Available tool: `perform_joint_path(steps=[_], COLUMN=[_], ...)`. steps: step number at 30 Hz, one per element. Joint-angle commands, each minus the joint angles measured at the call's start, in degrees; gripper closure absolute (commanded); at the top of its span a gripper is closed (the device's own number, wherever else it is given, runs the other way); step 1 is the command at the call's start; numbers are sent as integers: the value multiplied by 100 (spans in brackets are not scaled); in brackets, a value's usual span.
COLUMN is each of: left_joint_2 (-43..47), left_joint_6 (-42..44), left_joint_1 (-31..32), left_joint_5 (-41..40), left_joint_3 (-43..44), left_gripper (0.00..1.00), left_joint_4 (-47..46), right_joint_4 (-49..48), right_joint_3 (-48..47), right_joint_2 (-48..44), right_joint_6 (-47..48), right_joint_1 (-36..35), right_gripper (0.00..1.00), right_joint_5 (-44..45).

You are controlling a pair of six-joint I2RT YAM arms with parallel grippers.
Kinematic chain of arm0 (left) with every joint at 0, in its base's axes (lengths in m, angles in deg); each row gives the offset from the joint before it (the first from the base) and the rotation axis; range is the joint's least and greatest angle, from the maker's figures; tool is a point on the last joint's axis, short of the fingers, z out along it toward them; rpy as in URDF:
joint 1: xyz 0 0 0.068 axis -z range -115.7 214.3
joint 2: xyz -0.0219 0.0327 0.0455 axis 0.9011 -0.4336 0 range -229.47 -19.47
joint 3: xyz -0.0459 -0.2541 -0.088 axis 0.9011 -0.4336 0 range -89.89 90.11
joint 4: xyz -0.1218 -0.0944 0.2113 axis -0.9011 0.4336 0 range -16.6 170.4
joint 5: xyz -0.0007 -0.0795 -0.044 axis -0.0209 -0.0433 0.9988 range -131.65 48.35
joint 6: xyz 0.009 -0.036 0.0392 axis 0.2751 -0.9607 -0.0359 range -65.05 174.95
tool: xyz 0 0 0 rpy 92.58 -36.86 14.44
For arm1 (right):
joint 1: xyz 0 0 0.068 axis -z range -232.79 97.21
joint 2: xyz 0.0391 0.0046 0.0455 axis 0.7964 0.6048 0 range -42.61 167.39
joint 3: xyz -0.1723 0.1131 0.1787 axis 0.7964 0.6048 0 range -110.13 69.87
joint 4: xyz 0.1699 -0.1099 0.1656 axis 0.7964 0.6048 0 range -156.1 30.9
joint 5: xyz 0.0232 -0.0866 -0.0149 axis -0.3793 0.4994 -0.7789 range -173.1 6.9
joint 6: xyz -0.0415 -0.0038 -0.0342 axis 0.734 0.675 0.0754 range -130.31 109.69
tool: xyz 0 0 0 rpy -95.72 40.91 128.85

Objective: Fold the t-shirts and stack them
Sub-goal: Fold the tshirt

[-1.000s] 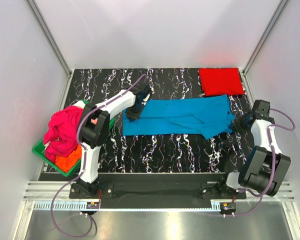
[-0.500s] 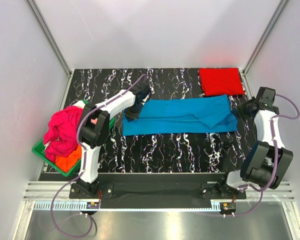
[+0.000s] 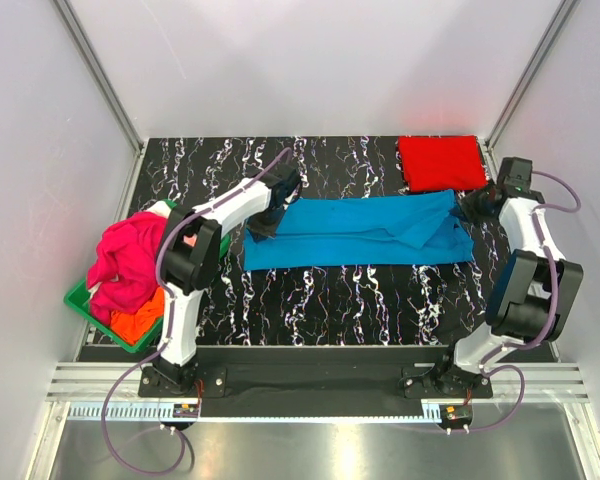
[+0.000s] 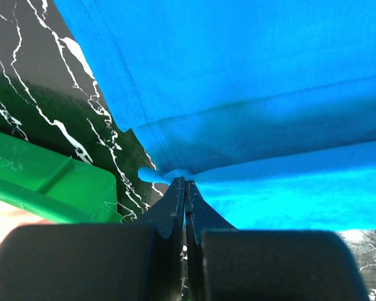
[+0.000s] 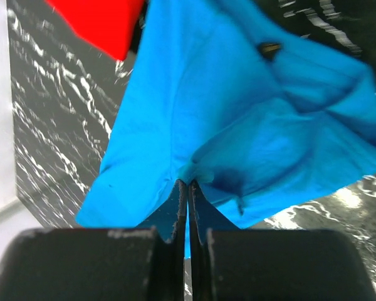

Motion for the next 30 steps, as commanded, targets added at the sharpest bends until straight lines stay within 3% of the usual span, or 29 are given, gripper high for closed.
perform_joint_path(steps=[1,15,21,25,27,30], left_joint_2=[-52,-456,-535,-535,-527,-509], left_joint_6=[48,154,127,127,119,110], left_joint_1=[-53,-45,-53,-45,-53,-53], left_joint_5=[-271,-798,-816,-825,-834,-781], left_joint_3=[268,672,654,689,698,716], left_gripper=[100,99,99,91,81,81], left_joint_4=[51,227,254,254,254,262], right_joint_4=[-213,-292,-318,-309,-310,-309], right_joint_3=[-387,-686,-1063,-1222,-1266,-1301], right_joint_2=[52,535,746,939,1079,1264], right_joint_6=[183,315,446,578,631,745], right_joint_1=[-331,-499,-604,-710,-745,-806], right_gripper=[100,100,100,100,100,100], right_joint_5=[156,561,333,245,122,86])
